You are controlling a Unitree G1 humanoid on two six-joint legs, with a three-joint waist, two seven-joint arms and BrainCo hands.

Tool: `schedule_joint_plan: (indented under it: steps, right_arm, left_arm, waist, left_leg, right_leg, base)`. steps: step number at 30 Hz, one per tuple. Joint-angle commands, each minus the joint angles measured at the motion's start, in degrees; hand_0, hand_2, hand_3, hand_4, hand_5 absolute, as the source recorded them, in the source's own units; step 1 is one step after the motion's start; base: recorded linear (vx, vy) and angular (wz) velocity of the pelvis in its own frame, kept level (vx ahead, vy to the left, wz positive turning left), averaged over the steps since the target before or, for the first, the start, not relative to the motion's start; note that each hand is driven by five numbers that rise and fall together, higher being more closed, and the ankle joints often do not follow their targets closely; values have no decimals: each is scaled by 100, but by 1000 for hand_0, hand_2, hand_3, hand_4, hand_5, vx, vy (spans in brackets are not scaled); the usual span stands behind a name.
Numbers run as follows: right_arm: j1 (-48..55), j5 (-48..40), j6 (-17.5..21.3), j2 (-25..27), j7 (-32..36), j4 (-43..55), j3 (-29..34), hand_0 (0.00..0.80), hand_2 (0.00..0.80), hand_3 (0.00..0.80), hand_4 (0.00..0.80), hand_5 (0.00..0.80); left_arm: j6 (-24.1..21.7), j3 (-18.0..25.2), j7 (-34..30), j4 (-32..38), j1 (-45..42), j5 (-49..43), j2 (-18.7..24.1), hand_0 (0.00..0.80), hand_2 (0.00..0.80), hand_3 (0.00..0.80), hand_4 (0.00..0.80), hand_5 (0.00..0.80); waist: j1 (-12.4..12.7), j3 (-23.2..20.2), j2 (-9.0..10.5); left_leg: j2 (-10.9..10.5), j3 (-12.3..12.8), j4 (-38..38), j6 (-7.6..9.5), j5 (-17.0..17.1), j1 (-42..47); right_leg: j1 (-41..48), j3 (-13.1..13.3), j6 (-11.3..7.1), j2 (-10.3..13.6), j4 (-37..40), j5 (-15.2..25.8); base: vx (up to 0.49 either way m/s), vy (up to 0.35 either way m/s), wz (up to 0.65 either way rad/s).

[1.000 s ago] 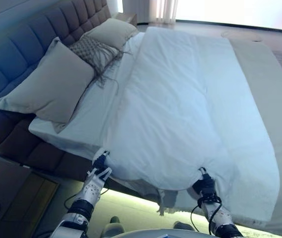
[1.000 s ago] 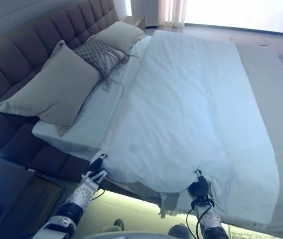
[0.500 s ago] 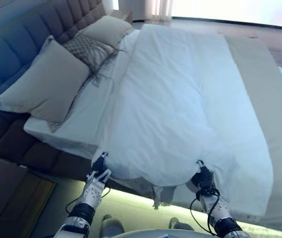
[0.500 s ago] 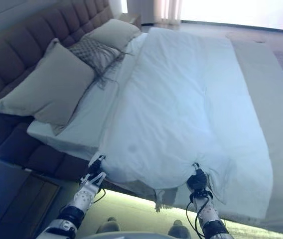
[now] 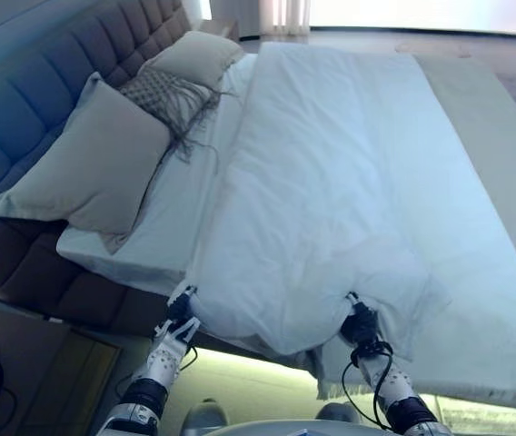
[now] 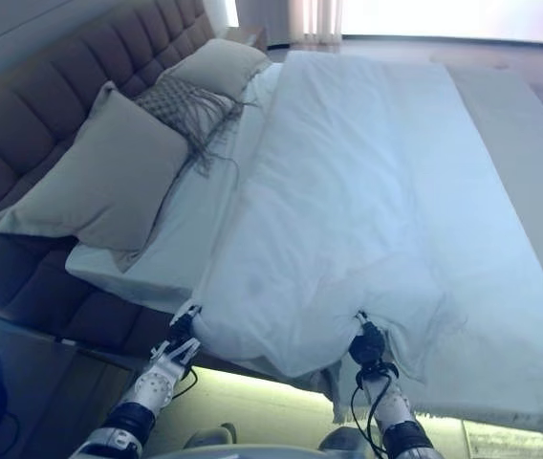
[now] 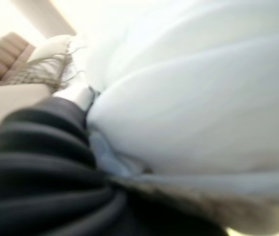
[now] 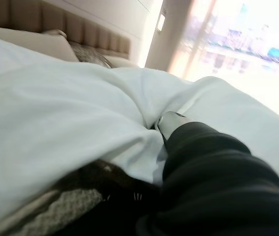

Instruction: Make the bed neatly

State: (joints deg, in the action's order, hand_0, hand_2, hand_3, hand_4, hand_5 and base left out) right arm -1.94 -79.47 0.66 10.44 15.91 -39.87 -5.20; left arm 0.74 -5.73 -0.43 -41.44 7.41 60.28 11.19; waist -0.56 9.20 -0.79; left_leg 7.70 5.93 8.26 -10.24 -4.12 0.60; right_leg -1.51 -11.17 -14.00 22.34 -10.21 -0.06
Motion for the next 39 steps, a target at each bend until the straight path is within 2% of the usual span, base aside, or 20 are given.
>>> schedule_joint_plan:
  steps: [1,5,8,10,15,20,23,26,28,32,35,39]
  right_arm:
    - [-103,-195,115,10,300,263,-16,800,800,800,800,800]
    - [-782,-561,440,105,518,-356,-136,800,800,800,800,800]
    - [-1392,-644,589,201,529,-629,-215,800,800,800,800,800]
    - [-1777,-567,714,321,595,-820,-207,800,800,800,800,800]
    - [-2455,-755,587,513,640,-1350,55,800,800,800,800,800]
    - [-2746,-822,328,644,749,-1638,251,800,800,800,800,800]
    - [-2891,-562,181,838,595,-1851,398,800,800,800,800,800]
    - [-2904,-357,28,1058,706,-2294,565,800,800,800,800,800]
    - [-2934,-262,-46,1211,842,-2579,681,800,800,800,800,800]
    - [-2996,-278,-178,1435,897,-2782,720,800,800,800,800,800]
    - [-2949,-207,-189,1582,1067,-2811,664,800,800,800,800,800]
    - [-2990,-230,-175,1784,1112,-2821,675,800,800,800,800,800]
  left_arm:
    - [-567,-71,-78,565,551,-229,284,800,800,800,800,800]
    - [-972,-471,35,268,1469,-46,302,800,800,800,800,800]
    - [-1178,-670,121,-80,2179,78,309,800,800,800,800,800]
    - [-1257,-742,-18,-316,2601,124,306,800,800,800,800,800]
    - [-1332,-884,-84,-255,2958,-193,269,800,800,800,800,800]
    - [-1246,-1121,336,-48,3031,-1232,419,800,800,800,800,800]
    - [-1250,-1191,518,-122,3084,-1347,516,800,800,800,800,800]
    - [-1315,-1049,719,-230,2900,-1379,540,800,800,800,800,800]
    - [-1321,-992,997,-466,2865,-1686,564,800,800,800,800,800]
    - [-1312,-953,1385,-1147,3006,-2193,699,800,800,800,800,800]
    - [-1204,-809,1544,-1549,3123,-2178,924,800,800,800,800,800]
    - [-1200,-475,1348,-2005,3156,-1746,1134,800,800,800,800,800]
  waist:
    - [219,-161,-12]
    - [289,384,-39]
    - [267,766,-56]
    - [243,995,-96]
    - [283,1338,-203]
    - [236,1659,-259]
    - [152,1800,-397]
    - [97,1896,-550]
    - [47,1978,-620]
    - [-73,2059,-631]
    - [-155,2059,-661]
    - [-201,2059,-747]
  left_leg:
    - [152,-500,429,212,442,-873]
    - [297,-687,491,14,671,-1646]
    - [377,-684,411,-66,972,-2168]
    - [256,-513,396,-30,1106,-2530]
    - [-10,-528,607,37,1194,-3218]
    - [-95,-436,1043,51,1082,-3737]
    - [-204,-366,1257,108,1026,-3973]
    - [-196,-333,1539,127,915,-4155]
    - [-204,-308,1666,139,871,-4303]
    - [-198,-205,1665,153,904,-4418]
    - [-182,-154,1648,151,926,-4469]
    - [-161,-133,1665,131,925,-4558]
  right_leg:
    - [-606,397,-80,116,-30,766]
    - [-1111,265,-100,5,35,861]
    - [-1335,129,-98,-66,126,889]
    - [-1488,-10,-80,-20,181,948]
    - [-2034,-13,-97,181,50,1050]
    - [-2576,140,-90,249,-131,1081]
    - [-3062,416,-58,354,-377,1064]
    - [-3408,618,-25,404,-656,979]
    - [-3668,750,-2,417,-816,943]
    - [-3872,848,17,428,-805,981]
    - [-3997,937,35,431,-815,997]
    - [-4179,1026,55,453,-941,923]
  base:
    - [-191,-4,6]
    - [-386,-21,39]
    - [-316,29,16]
    - [-229,91,25]
    - [-102,174,22]
    - [-76,201,5]
    - [-49,276,-9]
    - [-7,296,-18]
    - [-21,195,-19]
    - [6,152,-3]
    - [24,153,-10]
    - [9,118,-10]
